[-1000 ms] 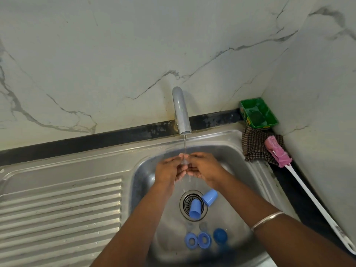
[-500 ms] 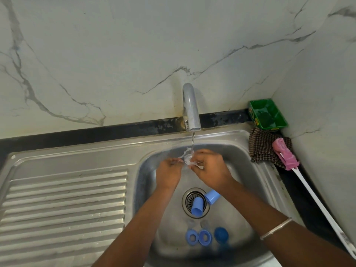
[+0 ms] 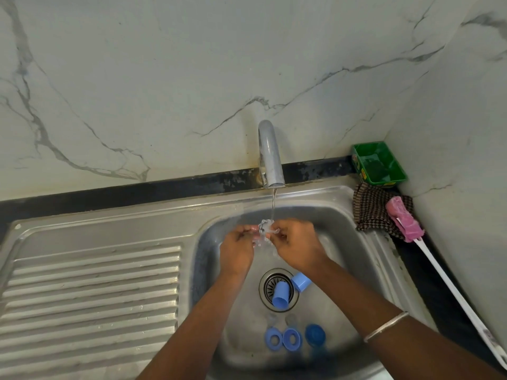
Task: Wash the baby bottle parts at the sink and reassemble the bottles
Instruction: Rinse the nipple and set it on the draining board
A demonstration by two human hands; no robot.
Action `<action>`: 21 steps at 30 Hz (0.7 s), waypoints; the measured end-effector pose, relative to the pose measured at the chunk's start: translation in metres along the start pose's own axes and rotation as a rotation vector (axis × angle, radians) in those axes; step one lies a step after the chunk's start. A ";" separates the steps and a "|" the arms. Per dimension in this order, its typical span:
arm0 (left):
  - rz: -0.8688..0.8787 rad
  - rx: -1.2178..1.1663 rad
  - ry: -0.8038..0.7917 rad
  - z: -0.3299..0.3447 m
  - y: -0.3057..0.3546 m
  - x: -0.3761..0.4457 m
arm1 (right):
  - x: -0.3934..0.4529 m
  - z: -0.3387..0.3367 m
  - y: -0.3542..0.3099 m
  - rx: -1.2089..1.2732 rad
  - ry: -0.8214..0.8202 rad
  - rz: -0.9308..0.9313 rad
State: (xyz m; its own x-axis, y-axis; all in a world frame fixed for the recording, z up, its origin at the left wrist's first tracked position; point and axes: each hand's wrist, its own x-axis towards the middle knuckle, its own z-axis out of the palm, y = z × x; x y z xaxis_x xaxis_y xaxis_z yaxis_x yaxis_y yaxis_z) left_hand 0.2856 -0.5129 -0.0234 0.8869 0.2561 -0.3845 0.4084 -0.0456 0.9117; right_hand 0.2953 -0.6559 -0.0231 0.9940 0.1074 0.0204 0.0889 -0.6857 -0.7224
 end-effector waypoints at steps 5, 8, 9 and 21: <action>-0.109 -0.039 -0.223 0.002 0.008 -0.002 | 0.006 -0.003 0.002 0.145 -0.048 0.163; -0.163 -0.063 -0.267 0.006 0.011 0.003 | 0.010 -0.006 0.004 0.281 -0.090 0.220; -0.174 -0.070 -0.268 0.008 0.011 0.005 | 0.011 -0.008 0.004 0.316 -0.096 0.247; -0.570 -0.524 -0.181 0.017 0.029 0.010 | 0.100 -0.037 -0.021 0.059 -0.002 0.148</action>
State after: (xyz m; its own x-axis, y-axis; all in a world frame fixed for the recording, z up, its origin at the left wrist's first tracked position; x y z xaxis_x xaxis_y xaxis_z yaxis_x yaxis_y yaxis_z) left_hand 0.3101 -0.5279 -0.0034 0.6111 -0.0595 -0.7893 0.6953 0.5170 0.4993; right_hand 0.3954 -0.6568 0.0197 0.9958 0.0098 -0.0912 -0.0629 -0.6510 -0.7565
